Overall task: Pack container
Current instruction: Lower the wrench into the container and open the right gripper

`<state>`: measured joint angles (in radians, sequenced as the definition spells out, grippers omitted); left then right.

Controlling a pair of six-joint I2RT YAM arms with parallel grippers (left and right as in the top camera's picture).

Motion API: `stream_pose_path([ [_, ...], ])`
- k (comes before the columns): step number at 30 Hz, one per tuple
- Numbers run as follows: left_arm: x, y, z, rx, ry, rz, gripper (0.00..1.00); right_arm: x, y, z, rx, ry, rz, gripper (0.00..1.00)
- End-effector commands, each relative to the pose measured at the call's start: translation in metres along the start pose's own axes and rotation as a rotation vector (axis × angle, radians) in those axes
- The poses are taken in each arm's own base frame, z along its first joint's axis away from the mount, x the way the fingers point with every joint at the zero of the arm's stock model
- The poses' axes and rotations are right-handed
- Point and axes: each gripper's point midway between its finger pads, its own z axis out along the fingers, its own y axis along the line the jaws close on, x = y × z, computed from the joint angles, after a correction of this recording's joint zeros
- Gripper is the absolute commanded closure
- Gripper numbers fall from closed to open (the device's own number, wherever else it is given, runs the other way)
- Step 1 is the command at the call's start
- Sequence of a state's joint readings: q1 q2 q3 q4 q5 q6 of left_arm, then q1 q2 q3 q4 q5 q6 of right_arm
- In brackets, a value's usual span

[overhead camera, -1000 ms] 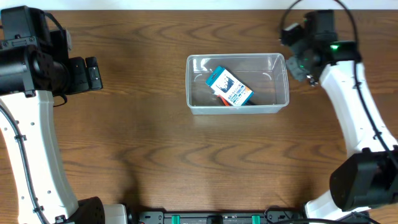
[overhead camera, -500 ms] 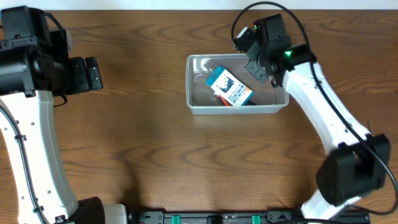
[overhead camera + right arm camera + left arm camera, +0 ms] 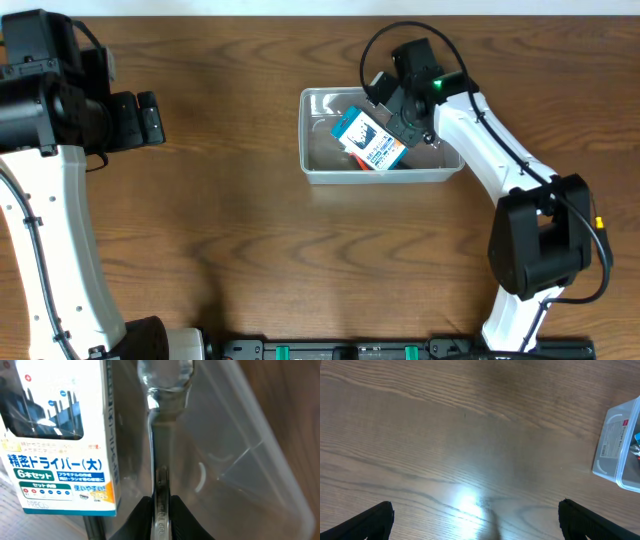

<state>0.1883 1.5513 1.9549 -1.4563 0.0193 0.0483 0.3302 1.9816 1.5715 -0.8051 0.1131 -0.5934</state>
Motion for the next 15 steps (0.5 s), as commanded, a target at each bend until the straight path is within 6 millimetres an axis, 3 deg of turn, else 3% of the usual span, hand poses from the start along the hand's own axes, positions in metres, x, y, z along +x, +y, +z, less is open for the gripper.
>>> stream_pose_path([
  [1, -0.004, 0.001, -0.003, -0.003, -0.014, -0.012, 0.02, -0.003, 0.001, 0.001, -0.014, -0.009, -0.013, 0.82],
  [11, -0.004, 0.001, -0.003, -0.003, -0.014, -0.012, 0.02, -0.003, 0.002, 0.0, -0.021, -0.011, -0.049, 0.75],
  [13, -0.004, 0.001, -0.003, -0.003, -0.014, -0.012, 0.02, -0.003, -0.005, -0.004, 0.015, -0.003, -0.007, 0.65],
  [15, -0.004, 0.001, -0.003, -0.003, -0.014, -0.012, 0.02, -0.005, -0.02, -0.013, 0.079, -0.001, 0.059, 0.43],
])
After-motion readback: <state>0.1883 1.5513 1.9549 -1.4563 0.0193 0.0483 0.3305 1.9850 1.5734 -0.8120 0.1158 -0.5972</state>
